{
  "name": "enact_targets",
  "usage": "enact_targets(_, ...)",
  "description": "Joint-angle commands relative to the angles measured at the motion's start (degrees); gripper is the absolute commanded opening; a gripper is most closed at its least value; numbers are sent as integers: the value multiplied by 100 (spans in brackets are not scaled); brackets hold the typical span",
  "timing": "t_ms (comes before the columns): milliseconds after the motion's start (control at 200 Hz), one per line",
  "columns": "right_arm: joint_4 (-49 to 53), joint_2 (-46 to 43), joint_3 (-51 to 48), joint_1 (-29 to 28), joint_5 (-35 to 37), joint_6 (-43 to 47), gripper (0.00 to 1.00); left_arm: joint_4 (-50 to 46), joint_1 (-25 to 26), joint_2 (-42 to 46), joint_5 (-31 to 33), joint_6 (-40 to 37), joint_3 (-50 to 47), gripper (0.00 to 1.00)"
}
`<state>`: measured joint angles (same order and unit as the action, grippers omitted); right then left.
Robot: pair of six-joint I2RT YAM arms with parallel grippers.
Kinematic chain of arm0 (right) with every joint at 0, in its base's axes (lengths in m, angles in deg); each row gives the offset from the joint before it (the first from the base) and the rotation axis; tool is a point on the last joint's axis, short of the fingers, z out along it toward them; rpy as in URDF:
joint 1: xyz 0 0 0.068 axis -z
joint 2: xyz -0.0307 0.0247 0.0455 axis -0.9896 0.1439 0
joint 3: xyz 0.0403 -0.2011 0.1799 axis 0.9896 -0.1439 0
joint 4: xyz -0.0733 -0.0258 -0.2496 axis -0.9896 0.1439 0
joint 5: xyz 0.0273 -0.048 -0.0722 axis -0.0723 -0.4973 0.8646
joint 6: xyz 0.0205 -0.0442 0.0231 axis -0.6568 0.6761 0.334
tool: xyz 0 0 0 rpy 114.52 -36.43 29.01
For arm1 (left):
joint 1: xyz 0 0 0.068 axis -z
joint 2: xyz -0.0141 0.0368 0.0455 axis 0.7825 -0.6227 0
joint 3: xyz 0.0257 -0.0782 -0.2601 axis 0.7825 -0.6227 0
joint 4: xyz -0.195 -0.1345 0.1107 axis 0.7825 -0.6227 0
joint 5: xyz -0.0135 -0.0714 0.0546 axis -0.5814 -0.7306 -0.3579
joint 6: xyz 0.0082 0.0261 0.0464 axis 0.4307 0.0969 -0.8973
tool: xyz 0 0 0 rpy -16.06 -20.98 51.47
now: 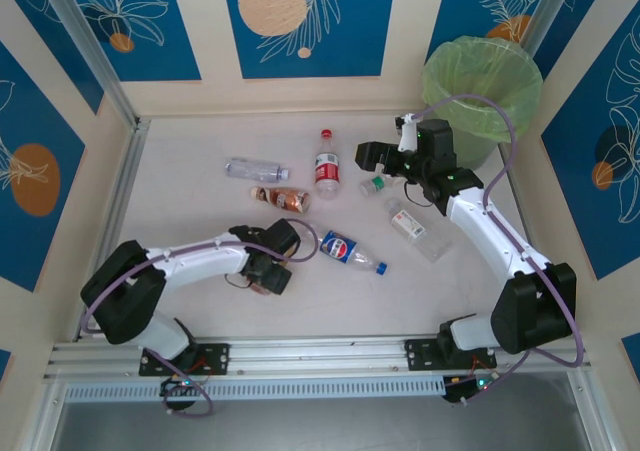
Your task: Put the plastic bottles in the bin
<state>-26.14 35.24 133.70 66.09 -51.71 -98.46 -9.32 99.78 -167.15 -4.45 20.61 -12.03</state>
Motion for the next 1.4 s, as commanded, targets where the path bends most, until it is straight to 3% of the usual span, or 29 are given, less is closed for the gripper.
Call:
enact_targets(0,141,-174,35,-44,87,-39,98,-31,39,-112,-10,7,13,72)
enact_targets(60,308,-200,44,-45,9,-73,99,3,47,-124,-10,-14,22,67)
enact_targets(265,853,-341,-191,-103,-205,-390,99,353,58,84,-106,-38,-145,65)
enact_targets(460,764,-449,-540,-181,-530,-876,98,552,62,319,-25,-94,-137,62)
enact_targets(645,804,-443,-440,-196,-404,-900,98,690,57,548,-56,-177,-83,61)
enact_targets(835,604,-417,-478,-203,-711,-1178,99,1224,35,1022,-599,-202,-80,60)
enact_targets(1010,410,-215,-363,-81,-1860,-1662,99,1848,22,1234,-1299,-393,73,60)
enact_targets(1150,906,124,100,-25,-2686,-1422,98,2495,13,1147,-1735,-600,243,60)
enact_targets(1270,1492,344,428,-47,-2777,-1142,98,3002,13,919,-2007,-665,420,60)
enact_targets(1395,1321,325,395,-58,-3111,-1225,96,3395,13,693,-2312,-689,537,60)
